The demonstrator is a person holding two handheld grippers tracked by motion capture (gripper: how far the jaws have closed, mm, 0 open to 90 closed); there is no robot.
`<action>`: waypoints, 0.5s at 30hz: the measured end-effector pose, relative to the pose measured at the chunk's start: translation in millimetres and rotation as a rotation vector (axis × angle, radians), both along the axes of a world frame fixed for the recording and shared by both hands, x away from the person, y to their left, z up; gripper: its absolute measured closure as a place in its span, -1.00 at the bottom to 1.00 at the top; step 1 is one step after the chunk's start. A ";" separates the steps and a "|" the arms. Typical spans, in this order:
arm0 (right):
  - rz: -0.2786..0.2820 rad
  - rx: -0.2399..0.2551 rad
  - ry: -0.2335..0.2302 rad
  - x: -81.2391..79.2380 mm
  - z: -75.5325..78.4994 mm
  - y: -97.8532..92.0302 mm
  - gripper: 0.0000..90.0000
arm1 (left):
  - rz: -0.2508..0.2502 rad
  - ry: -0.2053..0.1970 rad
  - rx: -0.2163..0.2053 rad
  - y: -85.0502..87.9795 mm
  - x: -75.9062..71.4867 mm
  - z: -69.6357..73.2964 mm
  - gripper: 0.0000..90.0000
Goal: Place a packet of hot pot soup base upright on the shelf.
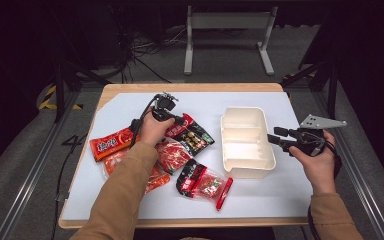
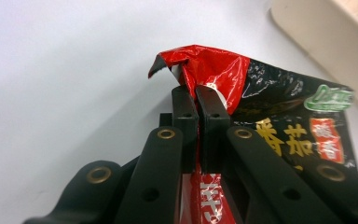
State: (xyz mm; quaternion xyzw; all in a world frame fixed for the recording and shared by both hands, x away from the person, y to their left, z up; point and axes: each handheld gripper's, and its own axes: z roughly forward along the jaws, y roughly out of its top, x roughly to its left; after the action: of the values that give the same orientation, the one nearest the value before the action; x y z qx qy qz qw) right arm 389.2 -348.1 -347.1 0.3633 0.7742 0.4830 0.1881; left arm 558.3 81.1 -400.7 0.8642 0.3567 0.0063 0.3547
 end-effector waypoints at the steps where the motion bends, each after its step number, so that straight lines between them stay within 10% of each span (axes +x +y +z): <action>1: 0.001 0.001 -0.009 0.1 0.4 0.0 0.27 | -0.004 -0.018 0.002 1.6 -0.4 2.5 0.95; 15: 0.013 0.049 0.001 -1.5 8.9 7.6 0.29 | -0.028 -0.137 -0.071 15.6 -30.2 48.7 0.96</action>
State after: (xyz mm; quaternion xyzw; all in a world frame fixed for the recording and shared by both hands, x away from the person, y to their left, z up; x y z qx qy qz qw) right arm 387.7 -340.5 -338.2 0.3628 0.7647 0.5028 0.1756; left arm 528.1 96.7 -352.0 0.8536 0.3196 0.0477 0.4085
